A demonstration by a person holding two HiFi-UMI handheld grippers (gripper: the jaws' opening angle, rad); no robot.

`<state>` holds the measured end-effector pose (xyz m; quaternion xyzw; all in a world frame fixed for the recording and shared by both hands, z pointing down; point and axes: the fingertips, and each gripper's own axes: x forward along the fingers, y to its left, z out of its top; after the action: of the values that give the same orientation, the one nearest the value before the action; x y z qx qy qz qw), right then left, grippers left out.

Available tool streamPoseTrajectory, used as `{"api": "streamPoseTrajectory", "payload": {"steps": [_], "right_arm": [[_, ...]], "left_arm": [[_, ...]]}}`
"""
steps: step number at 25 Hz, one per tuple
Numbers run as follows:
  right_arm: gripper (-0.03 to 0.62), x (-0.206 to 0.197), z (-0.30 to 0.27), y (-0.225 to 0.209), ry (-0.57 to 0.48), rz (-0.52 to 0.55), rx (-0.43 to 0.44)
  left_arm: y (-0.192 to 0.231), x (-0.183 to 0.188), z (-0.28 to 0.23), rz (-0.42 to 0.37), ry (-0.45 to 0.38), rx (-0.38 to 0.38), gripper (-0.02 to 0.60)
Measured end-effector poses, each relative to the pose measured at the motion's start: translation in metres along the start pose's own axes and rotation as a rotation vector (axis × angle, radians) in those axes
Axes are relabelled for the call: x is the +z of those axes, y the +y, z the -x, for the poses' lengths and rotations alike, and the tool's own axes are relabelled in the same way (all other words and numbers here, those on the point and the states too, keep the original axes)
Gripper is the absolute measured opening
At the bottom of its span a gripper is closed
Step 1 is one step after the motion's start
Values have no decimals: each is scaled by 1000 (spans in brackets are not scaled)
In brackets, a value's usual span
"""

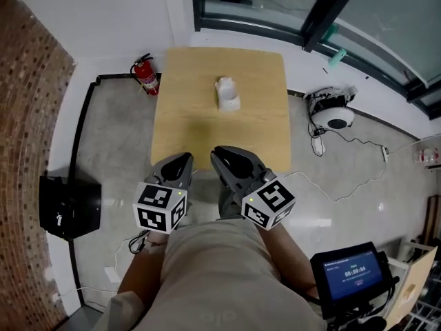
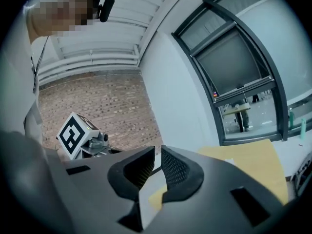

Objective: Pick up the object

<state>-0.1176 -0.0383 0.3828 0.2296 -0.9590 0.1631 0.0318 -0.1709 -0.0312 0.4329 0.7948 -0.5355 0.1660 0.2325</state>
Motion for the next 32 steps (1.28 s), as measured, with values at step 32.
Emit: {"api": "streamPoseTrajectory", "payload": {"steps": [32], "right_arm": [[46, 13, 47, -273, 229, -49, -640]], "left_arm": [[118, -26, -471, -1002, 825, -374, 242]]}}
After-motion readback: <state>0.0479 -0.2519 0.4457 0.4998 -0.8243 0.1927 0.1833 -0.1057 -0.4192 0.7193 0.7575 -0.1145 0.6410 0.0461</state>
